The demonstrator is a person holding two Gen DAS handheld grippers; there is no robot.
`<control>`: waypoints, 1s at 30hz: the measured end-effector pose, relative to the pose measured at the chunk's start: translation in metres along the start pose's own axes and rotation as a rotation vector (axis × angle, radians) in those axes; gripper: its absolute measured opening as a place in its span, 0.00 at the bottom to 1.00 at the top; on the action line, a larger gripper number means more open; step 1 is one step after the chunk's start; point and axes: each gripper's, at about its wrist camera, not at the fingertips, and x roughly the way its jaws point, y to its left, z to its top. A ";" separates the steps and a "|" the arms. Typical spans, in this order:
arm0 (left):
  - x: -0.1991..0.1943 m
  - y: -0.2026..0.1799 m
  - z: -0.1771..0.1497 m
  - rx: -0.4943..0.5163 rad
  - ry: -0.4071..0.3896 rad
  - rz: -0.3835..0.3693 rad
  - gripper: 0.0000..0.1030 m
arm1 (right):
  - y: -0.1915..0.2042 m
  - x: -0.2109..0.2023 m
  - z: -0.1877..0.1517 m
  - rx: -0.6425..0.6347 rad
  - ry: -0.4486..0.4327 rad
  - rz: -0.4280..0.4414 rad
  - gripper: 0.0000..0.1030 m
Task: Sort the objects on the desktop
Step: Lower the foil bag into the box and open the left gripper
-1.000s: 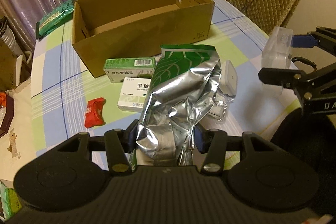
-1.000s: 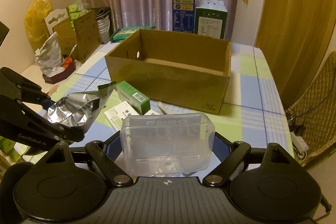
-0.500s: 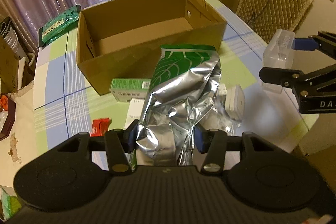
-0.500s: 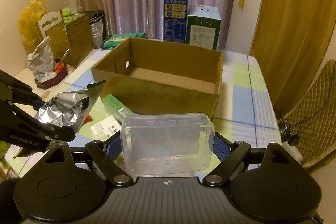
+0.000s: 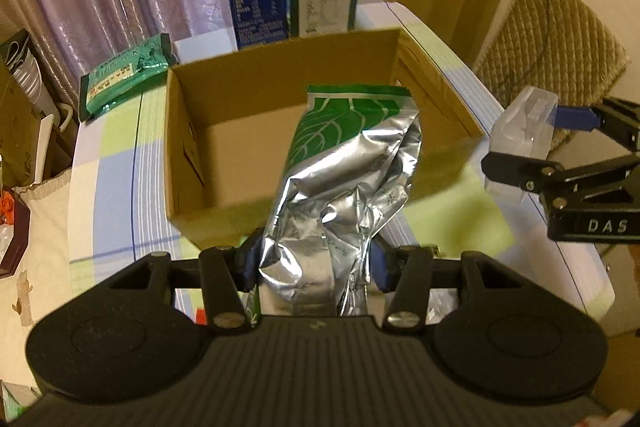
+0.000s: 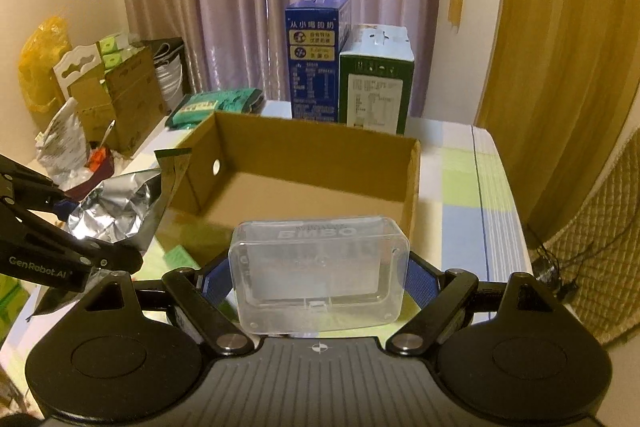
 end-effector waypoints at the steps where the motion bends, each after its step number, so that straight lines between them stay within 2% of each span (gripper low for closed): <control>1: 0.003 0.003 0.005 -0.007 -0.001 0.002 0.46 | -0.001 0.005 0.005 0.002 0.000 0.002 0.81; 9: 0.029 0.027 0.040 -0.067 -0.021 0.009 0.46 | -0.015 0.051 0.032 0.025 0.016 0.002 0.81; 17: 0.057 0.043 0.064 -0.122 -0.028 -0.003 0.46 | -0.025 0.087 0.043 0.045 0.033 -0.003 0.81; 30: 0.090 0.057 0.070 -0.161 -0.065 0.003 0.45 | -0.033 0.124 0.043 0.069 0.054 0.013 0.81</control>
